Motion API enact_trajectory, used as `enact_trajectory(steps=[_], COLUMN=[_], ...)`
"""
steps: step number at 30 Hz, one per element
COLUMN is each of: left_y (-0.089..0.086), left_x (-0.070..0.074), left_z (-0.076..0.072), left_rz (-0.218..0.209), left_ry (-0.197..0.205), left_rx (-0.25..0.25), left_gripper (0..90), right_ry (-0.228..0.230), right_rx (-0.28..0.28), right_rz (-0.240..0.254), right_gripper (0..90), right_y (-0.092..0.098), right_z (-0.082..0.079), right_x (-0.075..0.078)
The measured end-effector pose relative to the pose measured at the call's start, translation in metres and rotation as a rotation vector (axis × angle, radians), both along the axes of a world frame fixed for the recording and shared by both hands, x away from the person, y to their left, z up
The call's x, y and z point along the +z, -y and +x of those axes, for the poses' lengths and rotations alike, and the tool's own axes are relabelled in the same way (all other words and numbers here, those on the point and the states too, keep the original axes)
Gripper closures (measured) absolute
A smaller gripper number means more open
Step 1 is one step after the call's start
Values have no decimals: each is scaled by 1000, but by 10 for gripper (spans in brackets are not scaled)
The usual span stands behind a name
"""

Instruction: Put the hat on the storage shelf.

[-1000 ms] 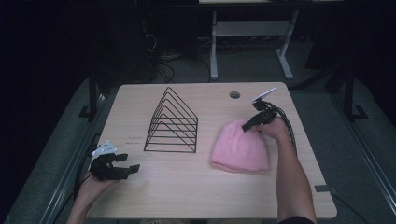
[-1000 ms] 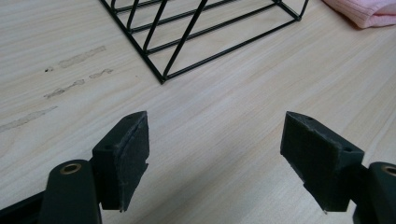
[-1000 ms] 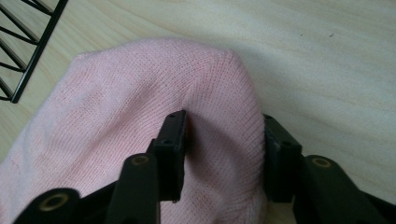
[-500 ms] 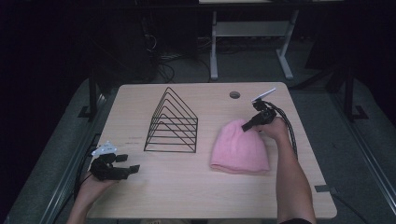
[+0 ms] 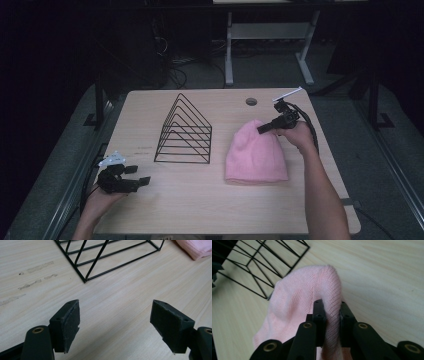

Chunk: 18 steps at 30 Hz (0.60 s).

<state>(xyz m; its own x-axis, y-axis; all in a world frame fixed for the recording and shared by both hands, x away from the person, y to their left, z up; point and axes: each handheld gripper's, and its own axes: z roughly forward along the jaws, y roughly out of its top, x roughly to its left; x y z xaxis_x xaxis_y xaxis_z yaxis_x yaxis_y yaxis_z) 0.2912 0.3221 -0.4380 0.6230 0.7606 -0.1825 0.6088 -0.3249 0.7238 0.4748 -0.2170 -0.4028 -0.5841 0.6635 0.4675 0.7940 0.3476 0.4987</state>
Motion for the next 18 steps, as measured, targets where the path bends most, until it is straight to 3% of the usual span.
enact_trajectory(steps=[7, 10, 13, 14, 18], left_y=[0, -2, -2, -3, -3], left_x=[9, 17, 22, 27, 37], left_z=[-3, -2, -2, -1, 2], left_rz=[-3, 19, 26, 33, 44], left_ry=[15, 28, 35, 37, 49], left_rx=[-12, -29, -42, -55, -76], left_gripper=[240, 241, 241, 241, 241], right_ry=[108, 141, 161, 187, 205], right_rx=[42, 55, 55, 62, 66], right_rz=[60, 72, 65, 62, 48], right_gripper=[799, 799, 799, 799, 799], right_y=[2, 2, 2, 0, -3], right_z=[-17, -23, -26, -29, -31], right_x=[42, 57, 67, 77, 89])
